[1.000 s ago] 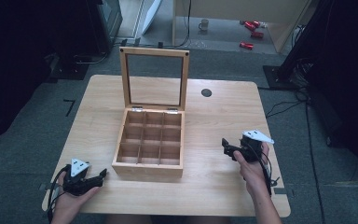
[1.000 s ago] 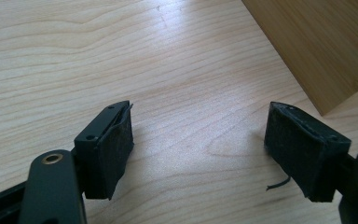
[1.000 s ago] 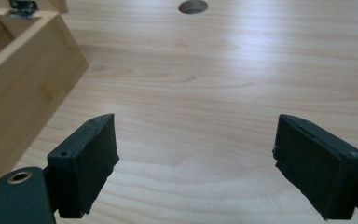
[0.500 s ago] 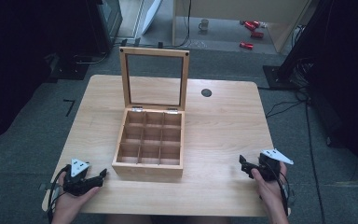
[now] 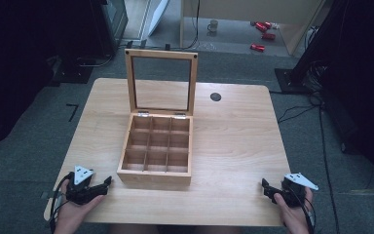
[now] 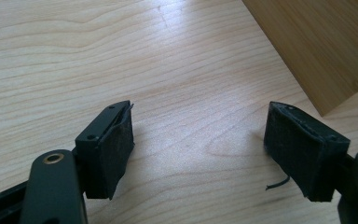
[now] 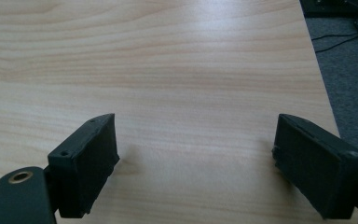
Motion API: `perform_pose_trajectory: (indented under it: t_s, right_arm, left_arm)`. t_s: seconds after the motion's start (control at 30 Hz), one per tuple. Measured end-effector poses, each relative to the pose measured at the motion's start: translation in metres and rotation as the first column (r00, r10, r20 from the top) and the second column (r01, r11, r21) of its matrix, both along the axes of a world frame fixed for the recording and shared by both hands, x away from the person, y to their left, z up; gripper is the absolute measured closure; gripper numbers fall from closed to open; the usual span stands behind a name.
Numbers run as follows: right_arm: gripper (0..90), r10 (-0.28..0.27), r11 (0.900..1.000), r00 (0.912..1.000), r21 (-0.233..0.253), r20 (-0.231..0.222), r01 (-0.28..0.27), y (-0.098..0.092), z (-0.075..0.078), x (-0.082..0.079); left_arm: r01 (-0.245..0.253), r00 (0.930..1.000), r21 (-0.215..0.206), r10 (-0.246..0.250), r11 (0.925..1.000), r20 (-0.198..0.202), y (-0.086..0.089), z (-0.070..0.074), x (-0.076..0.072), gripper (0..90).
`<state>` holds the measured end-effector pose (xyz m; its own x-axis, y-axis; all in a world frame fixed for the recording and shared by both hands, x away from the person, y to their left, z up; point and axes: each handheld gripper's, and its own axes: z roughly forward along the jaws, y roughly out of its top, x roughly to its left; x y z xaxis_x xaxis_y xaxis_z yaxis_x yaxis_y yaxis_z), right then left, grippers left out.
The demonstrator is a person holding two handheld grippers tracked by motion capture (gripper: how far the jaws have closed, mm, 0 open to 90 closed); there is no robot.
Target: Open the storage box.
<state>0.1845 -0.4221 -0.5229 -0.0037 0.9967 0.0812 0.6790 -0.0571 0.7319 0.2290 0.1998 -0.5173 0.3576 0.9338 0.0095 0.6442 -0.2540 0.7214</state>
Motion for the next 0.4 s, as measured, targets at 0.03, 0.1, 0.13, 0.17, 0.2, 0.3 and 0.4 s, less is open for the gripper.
perform_pose_trajectory:
  t_s: [0.03,0.1,0.13,0.17,0.2,0.3,0.4]
  right_arm:
    - [13.8,0.0,1.0,1.0,-0.015,-0.003,0.0,0.0005,-0.0002,-0.0014]
    - [13.3,0.007,0.999,1.0,-0.044,-0.001,-0.007,0.0035,-0.0017,-0.0039]
    - [13.1,0.023,0.998,0.9997,-0.058,0.0,-0.023,0.0059,-0.0024,-0.0053]
    - [12.8,0.035,0.998,0.9994,-0.057,0.0,-0.035,0.0066,-0.0025,-0.0057]
    - [12.5,0.047,0.997,0.9989,-0.058,0.001,-0.047,0.007,-0.0026,-0.0058]
    - [11.0,0.05,0.997,0.9987,-0.053,-0.004,-0.05,0.0075,-0.0027,-0.0055]
    - [10.9,0.05,0.997,0.9987,-0.053,-0.005,-0.05,0.0075,-0.0027,-0.0054]
  left_arm:
    - [0.0,1.0,0.0,0.0,1.0,0.0,0.0,0.0,0.0,24.6]
    - [0.0,1.0,0.001,0.0,1.0,0.0,0.0001,0.0,-0.0001,24.6]
    - [0.001,1.0,0.001,-0.001,1.0,0.0,0.0001,0.0,-0.0001,24.6]
    - [0.0,1.0,0.0,0.0,1.0,0.0,0.0001,0.0,-0.0001,24.6]
    - [0.0,1.0,0.0,0.0,1.0,0.0,0.0001,0.0,-0.0001,24.7]
    - [0.0,1.0,0.0,0.0,1.0,0.0,0.0001,0.0,-0.0001,24.6]
    - [-0.002,1.0,-0.001,0.002,1.0,0.0,-0.0001,0.0,0.0002,24.7]
